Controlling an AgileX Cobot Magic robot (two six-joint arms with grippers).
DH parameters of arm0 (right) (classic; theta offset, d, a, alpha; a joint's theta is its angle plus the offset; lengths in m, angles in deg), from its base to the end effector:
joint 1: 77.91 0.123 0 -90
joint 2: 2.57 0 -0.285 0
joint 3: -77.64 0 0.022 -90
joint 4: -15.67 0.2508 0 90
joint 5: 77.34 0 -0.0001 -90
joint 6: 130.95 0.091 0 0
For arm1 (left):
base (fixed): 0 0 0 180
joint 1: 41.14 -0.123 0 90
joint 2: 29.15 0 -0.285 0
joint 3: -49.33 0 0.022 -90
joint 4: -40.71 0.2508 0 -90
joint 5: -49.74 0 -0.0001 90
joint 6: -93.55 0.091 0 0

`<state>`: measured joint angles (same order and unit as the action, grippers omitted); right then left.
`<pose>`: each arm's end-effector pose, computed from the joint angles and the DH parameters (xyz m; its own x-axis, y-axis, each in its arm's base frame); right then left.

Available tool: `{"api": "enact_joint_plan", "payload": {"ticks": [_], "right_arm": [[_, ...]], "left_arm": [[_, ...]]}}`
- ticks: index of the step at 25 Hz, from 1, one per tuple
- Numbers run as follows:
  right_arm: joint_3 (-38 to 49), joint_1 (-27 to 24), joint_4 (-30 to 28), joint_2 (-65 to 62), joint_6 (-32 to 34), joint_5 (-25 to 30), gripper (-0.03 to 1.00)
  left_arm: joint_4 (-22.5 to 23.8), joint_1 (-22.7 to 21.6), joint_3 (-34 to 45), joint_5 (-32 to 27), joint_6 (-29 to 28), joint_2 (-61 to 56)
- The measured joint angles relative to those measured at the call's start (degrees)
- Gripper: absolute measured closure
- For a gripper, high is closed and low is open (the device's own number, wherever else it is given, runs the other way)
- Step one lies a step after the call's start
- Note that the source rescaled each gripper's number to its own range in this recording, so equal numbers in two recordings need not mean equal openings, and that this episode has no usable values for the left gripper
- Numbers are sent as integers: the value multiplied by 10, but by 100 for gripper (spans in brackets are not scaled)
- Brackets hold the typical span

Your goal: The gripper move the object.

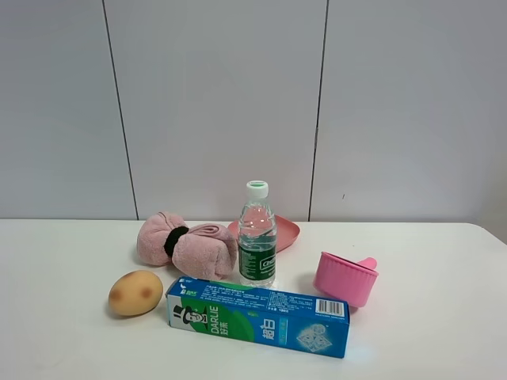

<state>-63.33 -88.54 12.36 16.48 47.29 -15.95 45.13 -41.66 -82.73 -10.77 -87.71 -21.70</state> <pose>0.0099 -0.0066 0.3226 -0.4954 0.0337 -0.8680 0.1990 0.9771 -0.0757 -0.0070 0.0060 0.2809 -0.4367 0.0120 -0.8995 -0.0624 0.9971 0.0437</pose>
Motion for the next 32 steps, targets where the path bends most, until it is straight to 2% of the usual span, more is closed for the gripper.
{"api": "enact_joint_plan", "payload": {"ticks": [8,16,24,29,32], "right_arm": [[4,0,11,-113,-43,-9,23],[70,2,103,-114,-102,-10,23],[92,5,114,-114,-90,-1,23],[92,41,111,-114,-79,-1,23],[92,46,94,-114,-58,-1,23]], "left_arm": [[0,0,0,0,0,0],[0,0,0,0,0,0],[0,0,0,0,0,0],[0,0,0,0,0,0],[0,0,0,0,0,0]]}}
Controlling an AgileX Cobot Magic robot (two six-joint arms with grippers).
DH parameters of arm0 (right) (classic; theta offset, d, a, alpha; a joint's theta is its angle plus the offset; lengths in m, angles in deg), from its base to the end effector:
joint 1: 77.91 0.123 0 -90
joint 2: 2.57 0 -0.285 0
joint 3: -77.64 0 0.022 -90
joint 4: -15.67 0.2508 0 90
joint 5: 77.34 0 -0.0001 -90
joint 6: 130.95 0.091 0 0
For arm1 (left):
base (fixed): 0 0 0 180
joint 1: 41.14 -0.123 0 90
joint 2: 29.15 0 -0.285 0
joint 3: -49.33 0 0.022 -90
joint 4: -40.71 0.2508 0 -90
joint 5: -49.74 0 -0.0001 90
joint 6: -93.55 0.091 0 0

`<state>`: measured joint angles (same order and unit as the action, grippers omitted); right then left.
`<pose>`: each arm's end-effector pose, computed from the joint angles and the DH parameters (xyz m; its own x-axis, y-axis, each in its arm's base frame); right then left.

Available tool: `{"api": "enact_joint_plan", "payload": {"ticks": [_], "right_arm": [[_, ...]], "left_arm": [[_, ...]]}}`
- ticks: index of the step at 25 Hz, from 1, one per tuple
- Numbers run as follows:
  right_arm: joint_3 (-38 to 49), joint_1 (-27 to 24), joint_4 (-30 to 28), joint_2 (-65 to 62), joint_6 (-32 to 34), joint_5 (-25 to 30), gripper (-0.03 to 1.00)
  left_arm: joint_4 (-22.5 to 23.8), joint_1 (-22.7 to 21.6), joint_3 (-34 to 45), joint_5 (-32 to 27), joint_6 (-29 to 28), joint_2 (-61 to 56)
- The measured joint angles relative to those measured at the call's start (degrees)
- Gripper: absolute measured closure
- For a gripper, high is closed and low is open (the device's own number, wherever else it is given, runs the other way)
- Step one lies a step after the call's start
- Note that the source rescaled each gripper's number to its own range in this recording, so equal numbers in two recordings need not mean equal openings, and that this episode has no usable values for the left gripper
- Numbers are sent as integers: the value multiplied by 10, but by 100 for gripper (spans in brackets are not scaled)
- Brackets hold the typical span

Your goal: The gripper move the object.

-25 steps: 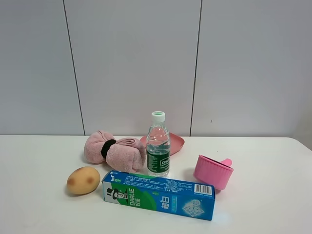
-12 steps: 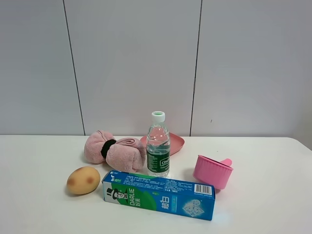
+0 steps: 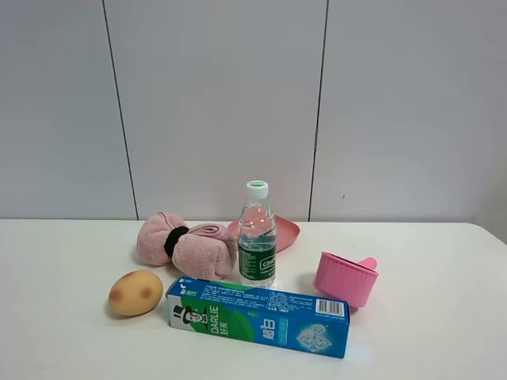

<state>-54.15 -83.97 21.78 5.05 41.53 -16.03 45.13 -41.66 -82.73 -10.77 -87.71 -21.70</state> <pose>-0.0057 0.0092 0.2786 -0.4518 -0.0319 -0.8915 -0.0137 0.9995 -0.0289 -0.0070 0.0060 0.2809 -0.4367 0.0120 -0.8995 -0.0624 0.9971 0.0437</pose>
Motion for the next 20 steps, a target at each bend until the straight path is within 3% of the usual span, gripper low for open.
{"api": "enact_joint_plan", "payload": {"ticks": [20], "right_arm": [[0,0,-22,0,23,-1,23]], "left_arm": [[0,0,0,0,0,0]]}}
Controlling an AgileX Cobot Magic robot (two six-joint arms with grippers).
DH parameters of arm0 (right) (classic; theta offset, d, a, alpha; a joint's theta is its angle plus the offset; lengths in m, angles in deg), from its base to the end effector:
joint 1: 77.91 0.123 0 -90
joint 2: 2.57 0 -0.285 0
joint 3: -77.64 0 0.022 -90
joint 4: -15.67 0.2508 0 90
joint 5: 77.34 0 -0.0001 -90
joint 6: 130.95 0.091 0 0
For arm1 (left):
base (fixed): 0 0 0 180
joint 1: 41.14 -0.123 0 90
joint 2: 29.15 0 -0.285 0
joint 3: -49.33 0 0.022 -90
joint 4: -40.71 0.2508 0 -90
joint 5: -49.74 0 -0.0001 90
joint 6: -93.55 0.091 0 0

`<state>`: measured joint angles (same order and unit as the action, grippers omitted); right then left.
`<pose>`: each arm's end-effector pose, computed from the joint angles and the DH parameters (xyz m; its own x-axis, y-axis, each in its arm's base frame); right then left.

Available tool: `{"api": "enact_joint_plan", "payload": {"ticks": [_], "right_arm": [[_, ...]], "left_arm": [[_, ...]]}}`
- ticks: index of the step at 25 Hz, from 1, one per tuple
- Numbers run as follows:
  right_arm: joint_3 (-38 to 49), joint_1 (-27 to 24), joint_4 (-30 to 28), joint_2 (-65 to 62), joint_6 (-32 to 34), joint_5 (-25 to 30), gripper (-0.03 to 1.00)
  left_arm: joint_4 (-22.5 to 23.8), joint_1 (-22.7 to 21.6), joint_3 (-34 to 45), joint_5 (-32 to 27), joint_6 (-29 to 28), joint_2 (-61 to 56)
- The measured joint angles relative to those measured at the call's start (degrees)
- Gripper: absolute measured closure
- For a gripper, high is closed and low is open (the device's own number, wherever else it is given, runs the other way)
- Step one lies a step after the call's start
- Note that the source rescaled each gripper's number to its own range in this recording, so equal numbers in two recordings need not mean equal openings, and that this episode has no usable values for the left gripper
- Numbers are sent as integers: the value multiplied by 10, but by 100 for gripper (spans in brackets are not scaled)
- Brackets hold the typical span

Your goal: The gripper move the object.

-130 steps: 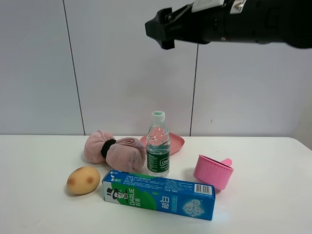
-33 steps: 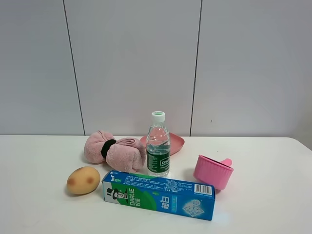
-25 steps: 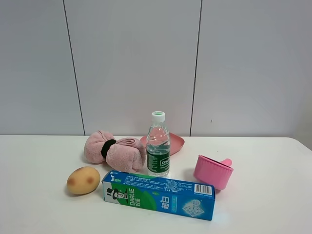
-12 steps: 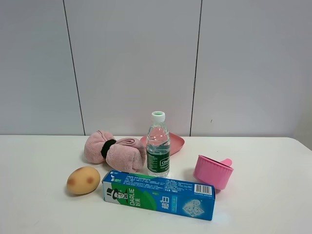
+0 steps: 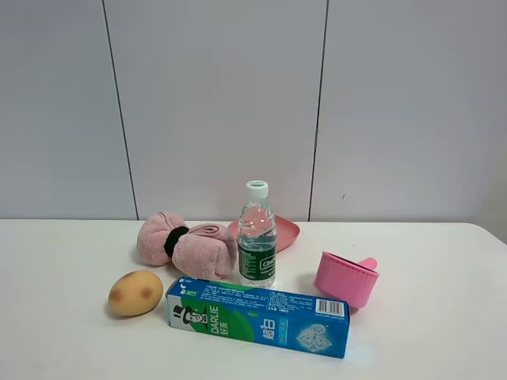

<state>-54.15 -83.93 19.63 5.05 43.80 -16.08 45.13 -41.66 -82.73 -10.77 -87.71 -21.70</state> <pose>-0.0059 0.0062 0.2785 -0.4542 -0.0106 -0.8908 0.0246 0.9994 -0.0245 -0.0070 0.0060 0.2809 -0.4367 0.0120 -0.8995 -0.0624 0.9971 0.0437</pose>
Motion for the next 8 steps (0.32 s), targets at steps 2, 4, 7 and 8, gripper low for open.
{"api": "enact_joint_plan", "payload": {"ticks": [2,4,7,8], "right_arm": [[0,0,0,0,0,0,23],[0,0,0,0,0,0,23],[0,0,0,0,0,0,23],[0,0,0,0,1,0,23]], "left_arm": [[0,0,0,0,0,0],[0,0,0,0,0,0],[0,0,0,0,0,0],[0,0,0,0,0,0]]}}
